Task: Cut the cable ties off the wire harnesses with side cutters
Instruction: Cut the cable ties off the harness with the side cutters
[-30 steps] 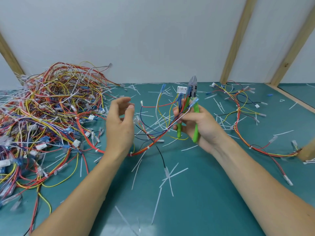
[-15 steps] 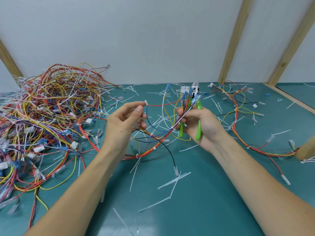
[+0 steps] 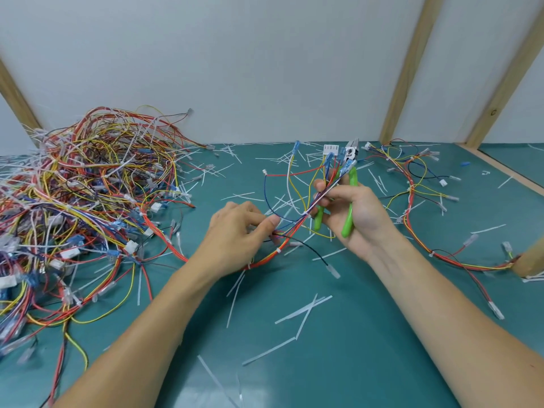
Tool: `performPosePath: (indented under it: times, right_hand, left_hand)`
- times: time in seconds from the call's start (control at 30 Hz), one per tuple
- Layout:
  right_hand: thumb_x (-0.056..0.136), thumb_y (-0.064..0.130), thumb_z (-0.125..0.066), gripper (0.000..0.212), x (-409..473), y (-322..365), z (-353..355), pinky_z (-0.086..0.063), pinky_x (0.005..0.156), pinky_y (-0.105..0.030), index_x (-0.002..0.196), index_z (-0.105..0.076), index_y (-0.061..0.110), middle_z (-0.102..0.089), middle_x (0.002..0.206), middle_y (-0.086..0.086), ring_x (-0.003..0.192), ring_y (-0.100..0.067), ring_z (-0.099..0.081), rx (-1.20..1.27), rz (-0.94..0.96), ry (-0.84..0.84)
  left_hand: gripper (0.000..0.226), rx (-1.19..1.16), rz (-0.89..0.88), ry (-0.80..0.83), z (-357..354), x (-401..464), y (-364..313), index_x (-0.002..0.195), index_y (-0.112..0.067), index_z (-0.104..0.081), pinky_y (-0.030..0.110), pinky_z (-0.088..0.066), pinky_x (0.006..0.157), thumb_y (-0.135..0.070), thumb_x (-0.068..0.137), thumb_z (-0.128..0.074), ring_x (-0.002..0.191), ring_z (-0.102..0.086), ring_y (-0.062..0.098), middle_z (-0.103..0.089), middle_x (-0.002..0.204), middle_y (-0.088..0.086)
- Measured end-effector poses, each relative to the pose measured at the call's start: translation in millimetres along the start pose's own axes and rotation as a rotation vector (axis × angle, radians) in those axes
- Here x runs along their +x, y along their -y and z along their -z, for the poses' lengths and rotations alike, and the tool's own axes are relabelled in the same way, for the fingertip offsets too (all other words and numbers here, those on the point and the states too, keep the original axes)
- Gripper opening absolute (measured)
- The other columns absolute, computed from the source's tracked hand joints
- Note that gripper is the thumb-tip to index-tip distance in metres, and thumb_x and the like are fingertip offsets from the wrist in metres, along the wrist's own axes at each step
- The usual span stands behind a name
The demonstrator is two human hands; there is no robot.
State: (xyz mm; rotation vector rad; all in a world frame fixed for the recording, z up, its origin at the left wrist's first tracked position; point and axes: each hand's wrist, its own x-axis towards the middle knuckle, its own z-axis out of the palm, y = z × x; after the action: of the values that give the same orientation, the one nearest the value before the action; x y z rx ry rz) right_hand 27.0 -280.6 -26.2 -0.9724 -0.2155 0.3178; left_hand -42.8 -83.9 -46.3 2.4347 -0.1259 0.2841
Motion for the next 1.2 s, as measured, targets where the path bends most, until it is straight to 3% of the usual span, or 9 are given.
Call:
performPosePath:
  times: [0.2, 0.37, 0.47, 0.6, 0.73, 0.87, 0.97, 1.1, 1.2]
  right_hand:
    - [0.091, -0.007, -0.049, 0.019, 4.9, -1.5, 6.3, -0.053, 0.052, -0.028, 0.091, -0.063, 0.006, -0.061, 0.078, -0.007, 0.055, -0.010, -0.052, -0.179, -0.029, -0.321]
    - [0.090, 0.009, -0.063, 0.016, 11.2, -4.6, 15.8, -0.051, 0.071, -0.036, 0.099, -0.053, 0.018, -0.057, 0.093, -0.003, 0.078, -0.013, -0.054, -0.413, 0.002, -0.581]
    - [0.091, 0.014, -0.066, 0.023, 8.3, 2.8, 14.1, -0.046, 0.075, -0.039, 0.102, -0.046, 0.019, -0.049, 0.093, 0.000, 0.074, -0.011, -0.048, -0.473, 0.236, -0.675]
    - [0.089, 0.015, -0.065, 0.019, -5.1, 14.7, 0.0, -0.050, 0.070, -0.041, 0.094, -0.051, 0.026, -0.058, 0.088, -0.001, 0.072, -0.013, -0.054, -0.606, 0.587, -0.437]
    - [0.079, 0.028, -0.071, 0.019, -12.8, 1.0, -16.0, -0.053, 0.063, -0.037, 0.093, -0.064, 0.017, -0.072, 0.084, -0.012, 0.067, -0.015, -0.063, -0.748, 0.304, -0.040]
    - [0.082, 0.045, -0.081, 0.025, -13.2, -11.6, -5.3, -0.053, 0.076, -0.029, 0.090, -0.068, 0.025, -0.072, 0.080, 0.011, 0.077, -0.007, -0.066, -1.288, 0.427, -0.037]
    - [0.076, 0.053, -0.084, 0.033, -10.3, -2.5, 5.3, -0.050, 0.082, -0.021, 0.095, -0.070, 0.030, -0.072, 0.088, 0.017, 0.088, -0.002, -0.066, -1.336, 0.446, -0.005]
    - [0.079, 0.051, -0.084, 0.032, -6.7, 1.8, 11.0, -0.044, 0.081, -0.010, 0.099, -0.070, 0.030, -0.070, 0.090, 0.022, 0.090, 0.001, -0.063, -1.339, 0.459, -0.019]
    - [0.083, 0.033, -0.083, 0.020, -7.0, -6.4, 5.7, -0.053, 0.080, -0.027, 0.091, -0.067, 0.025, -0.072, 0.082, 0.012, 0.078, -0.008, -0.066, -1.243, 0.382, -0.021]
  left_hand:
    - [0.009, -0.406, -0.001, 0.098, 3.1, 0.8, 6.2, 0.089, -0.025, -0.076, 0.026, -0.051, 0.087, -0.028, 0.094, -0.069, 0.089, -0.069, 0.006, -0.076, 0.090, -0.010]
    - [0.003, -0.434, -0.011, -0.006, 0.4, 0.4, 2.0, 0.091, -0.020, -0.077, 0.018, -0.051, 0.086, -0.018, 0.091, -0.074, 0.090, -0.071, 0.008, -0.077, 0.091, -0.007]
    - [0.005, -0.319, -0.006, -0.179, -2.2, -1.0, -1.1, 0.092, -0.020, -0.077, 0.024, -0.052, 0.085, -0.016, 0.090, -0.074, 0.086, -0.069, 0.009, -0.075, 0.088, -0.007]
    - [0.009, -0.245, -0.040, -0.287, -3.7, -3.4, -5.0, 0.095, -0.023, -0.076, 0.043, -0.047, 0.099, -0.016, 0.090, -0.074, 0.086, -0.066, 0.010, -0.072, 0.089, -0.008]
    - [0.007, -0.205, -0.021, -0.309, -3.1, -2.0, -3.5, 0.091, -0.025, -0.075, 0.048, -0.030, 0.117, -0.019, 0.088, -0.077, 0.085, -0.067, 0.005, -0.074, 0.088, -0.015]
    - [0.011, -0.246, 0.022, -0.291, -0.2, 0.3, -0.9, 0.083, -0.025, -0.075, 0.030, -0.050, 0.095, -0.016, 0.084, -0.080, 0.086, -0.068, 0.006, -0.074, 0.084, -0.015]
    - [0.010, -0.266, 0.050, -0.225, -0.5, 0.4, 2.8, 0.081, -0.024, -0.075, 0.013, -0.046, 0.076, -0.016, 0.084, -0.080, 0.079, -0.066, 0.002, -0.073, 0.080, -0.013]
    - [0.006, -0.296, 0.058, -0.192, -0.4, 2.3, 8.0, 0.084, -0.021, -0.074, 0.011, -0.047, 0.078, -0.017, 0.087, -0.077, 0.081, -0.067, 0.004, -0.074, 0.084, -0.006]
    - [0.007, -0.287, 0.023, -0.113, -2.8, 0.9, 5.6, 0.083, -0.022, -0.074, 0.016, -0.050, 0.079, -0.017, 0.088, -0.077, 0.081, -0.069, 0.006, -0.074, 0.080, -0.009]
